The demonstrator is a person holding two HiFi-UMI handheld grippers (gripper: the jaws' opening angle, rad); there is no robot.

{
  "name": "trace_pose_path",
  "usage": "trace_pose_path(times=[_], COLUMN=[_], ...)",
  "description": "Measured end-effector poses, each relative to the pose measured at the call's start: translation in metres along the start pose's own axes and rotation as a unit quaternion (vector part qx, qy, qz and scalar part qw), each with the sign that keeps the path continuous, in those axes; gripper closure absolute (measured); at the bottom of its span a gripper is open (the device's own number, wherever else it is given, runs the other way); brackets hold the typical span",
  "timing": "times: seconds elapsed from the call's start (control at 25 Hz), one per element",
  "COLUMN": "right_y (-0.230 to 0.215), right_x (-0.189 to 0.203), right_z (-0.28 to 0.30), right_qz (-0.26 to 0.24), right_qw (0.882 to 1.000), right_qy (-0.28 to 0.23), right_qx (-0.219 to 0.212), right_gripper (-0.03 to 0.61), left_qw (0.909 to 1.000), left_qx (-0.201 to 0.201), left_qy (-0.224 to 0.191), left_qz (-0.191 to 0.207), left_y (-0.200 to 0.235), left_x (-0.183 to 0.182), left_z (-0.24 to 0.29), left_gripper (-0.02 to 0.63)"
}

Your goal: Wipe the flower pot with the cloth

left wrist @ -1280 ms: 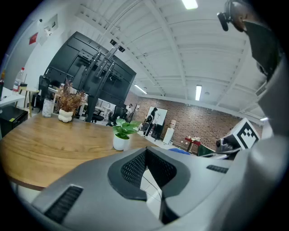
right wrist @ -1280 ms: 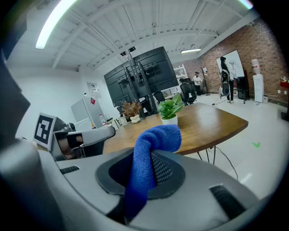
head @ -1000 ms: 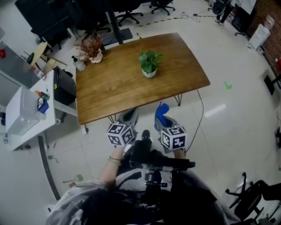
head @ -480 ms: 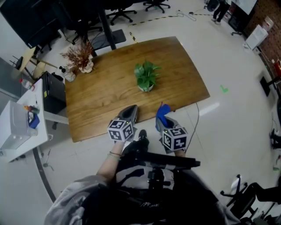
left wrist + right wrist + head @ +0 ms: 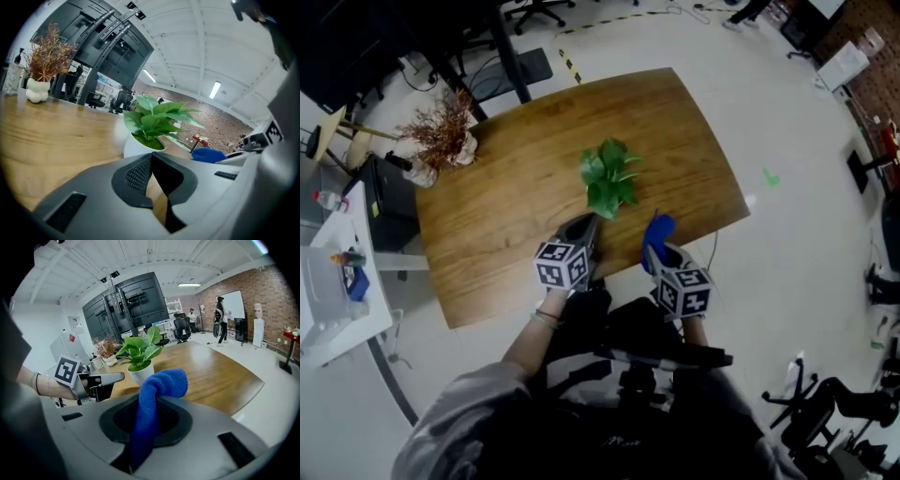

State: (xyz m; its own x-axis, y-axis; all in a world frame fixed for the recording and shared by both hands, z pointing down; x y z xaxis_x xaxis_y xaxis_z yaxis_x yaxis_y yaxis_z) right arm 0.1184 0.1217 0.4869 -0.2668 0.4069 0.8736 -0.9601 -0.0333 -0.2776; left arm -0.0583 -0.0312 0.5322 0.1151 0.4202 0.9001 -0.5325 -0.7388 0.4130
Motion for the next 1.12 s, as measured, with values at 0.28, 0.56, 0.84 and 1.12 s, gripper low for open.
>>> trace_pose_path(times=[0.28, 0.56, 0.84, 1.12], right_y=[-0.022, -0.026, -0.013, 0.003], right_x=[-0.040, -0.052, -0.030, -0.008], right_z=[0.049, 0.101, 0.119, 0.139], right_qz=[-0.087, -0.131, -0.092, -0.116], right_qw=[0.994, 0.981, 0.977, 0.963], right_qy=[0.002, 0.019, 0.062, 0.105], right_qx=[-0.067, -0.142, -0.181, -0.219], right_gripper=[0.523, 0.523, 0.523, 0.523], left_qw=[0.9994, 0.9972, 0.9930, 0.9906], left_qx=[-0.030, -0.068, -0.109, -0.129], left_qy=[0.001, -0.008, -0.024, -0.032], left_qz=[-0.018, -0.031, -0.038, -0.032], left_y=[0.012, 0.016, 0.029, 0.054], left_x=[0.000, -0.005, -0.013, -0.024], left_z=[0.017, 0.021, 0.021, 0.032], left_gripper=[0.606, 0.606, 0.606, 0.606])
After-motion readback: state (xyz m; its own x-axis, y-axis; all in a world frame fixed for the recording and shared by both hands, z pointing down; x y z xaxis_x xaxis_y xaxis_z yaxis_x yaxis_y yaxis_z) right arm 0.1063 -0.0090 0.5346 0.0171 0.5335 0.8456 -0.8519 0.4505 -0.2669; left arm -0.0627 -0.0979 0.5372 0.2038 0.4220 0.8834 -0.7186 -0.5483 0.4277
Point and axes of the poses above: the fingertips, and each gripper's own axes: z forward along the fingers, y to its left, x out of its underside, the point moved 9 cm from there along -z, backward along the fingers, and after that the axes turned 14 degrees about -y, right-handed, at the moved point
